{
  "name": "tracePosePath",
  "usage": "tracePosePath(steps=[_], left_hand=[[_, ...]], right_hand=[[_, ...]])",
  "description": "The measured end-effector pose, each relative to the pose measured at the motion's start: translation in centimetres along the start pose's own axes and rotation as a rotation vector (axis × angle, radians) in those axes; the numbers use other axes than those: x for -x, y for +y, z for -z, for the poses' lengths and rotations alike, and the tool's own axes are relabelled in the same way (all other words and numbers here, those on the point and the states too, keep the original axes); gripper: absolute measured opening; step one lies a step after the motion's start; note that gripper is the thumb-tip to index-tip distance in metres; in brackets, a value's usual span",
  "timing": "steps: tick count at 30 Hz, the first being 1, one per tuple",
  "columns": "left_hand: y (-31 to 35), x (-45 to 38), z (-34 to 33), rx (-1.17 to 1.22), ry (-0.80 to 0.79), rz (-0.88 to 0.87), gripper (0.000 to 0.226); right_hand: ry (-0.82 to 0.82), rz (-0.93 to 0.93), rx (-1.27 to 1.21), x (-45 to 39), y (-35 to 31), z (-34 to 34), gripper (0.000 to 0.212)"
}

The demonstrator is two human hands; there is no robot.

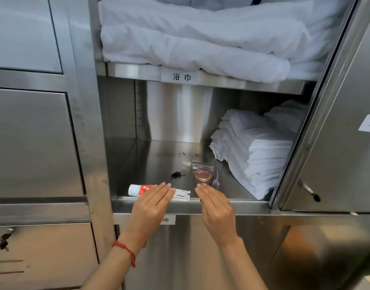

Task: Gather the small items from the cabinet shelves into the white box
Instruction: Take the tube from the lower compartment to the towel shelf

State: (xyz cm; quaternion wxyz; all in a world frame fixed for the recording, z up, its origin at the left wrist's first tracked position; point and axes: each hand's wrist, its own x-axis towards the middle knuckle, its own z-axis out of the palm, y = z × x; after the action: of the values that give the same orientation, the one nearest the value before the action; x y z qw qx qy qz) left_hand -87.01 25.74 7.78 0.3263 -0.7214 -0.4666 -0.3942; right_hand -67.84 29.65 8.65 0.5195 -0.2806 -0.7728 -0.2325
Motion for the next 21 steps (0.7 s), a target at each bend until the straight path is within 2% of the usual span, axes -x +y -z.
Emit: tracePosePath(steps=[6,21], left_hand=[[-1.0,-1.5,-3.3,-0.04,-0.108,0.043,0.061],[-4.2,-3.0,-8.8,-0.136,-0.139,0.107,0.056]], right_hand=[[0.015,0.008,-0.057,-1.1,4.0,-3.5,0.03],[-0.034,0.041,-0.22,-1.8,9.1,-11.1,0.03]])
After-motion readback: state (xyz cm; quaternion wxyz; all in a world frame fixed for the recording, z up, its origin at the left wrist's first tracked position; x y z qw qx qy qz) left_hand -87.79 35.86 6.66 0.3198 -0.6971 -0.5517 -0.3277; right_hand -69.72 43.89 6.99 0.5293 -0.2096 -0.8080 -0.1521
